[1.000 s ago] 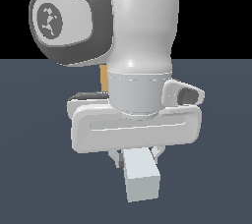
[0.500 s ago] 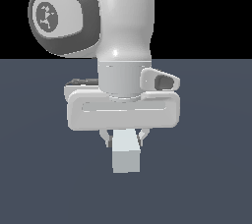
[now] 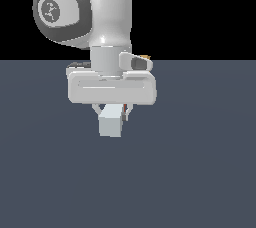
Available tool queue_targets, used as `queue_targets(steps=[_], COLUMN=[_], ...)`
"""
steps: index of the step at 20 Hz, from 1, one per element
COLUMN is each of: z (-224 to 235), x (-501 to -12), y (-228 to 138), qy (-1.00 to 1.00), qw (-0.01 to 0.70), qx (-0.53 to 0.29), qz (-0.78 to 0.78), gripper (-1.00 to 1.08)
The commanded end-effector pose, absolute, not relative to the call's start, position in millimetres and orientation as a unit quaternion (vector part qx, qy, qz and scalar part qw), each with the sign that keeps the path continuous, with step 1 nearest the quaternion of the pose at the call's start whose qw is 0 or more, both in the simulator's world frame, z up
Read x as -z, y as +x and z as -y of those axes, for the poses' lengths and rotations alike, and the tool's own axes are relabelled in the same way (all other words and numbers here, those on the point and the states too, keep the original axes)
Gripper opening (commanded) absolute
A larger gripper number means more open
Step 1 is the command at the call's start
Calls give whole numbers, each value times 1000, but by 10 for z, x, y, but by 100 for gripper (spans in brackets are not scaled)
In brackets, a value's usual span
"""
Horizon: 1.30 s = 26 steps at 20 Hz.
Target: Insert the peg into the horizontal hole in a box.
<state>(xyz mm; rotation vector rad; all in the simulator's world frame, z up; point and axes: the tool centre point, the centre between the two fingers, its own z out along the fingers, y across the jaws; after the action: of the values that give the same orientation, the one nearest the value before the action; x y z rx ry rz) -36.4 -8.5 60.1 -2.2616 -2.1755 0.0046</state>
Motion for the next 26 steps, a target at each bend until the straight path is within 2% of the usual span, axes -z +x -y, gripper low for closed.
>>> queue_targets(steps=[1,14,26], z=[-121,-998,-1245], x=[-689,-976,-1055], y=[-427,-633,-653], qy=[-731,-773,-784], qw=[0,0,0], qx=[0,0,0], qz=[682,634,621], gripper=[-100,-100,-100])
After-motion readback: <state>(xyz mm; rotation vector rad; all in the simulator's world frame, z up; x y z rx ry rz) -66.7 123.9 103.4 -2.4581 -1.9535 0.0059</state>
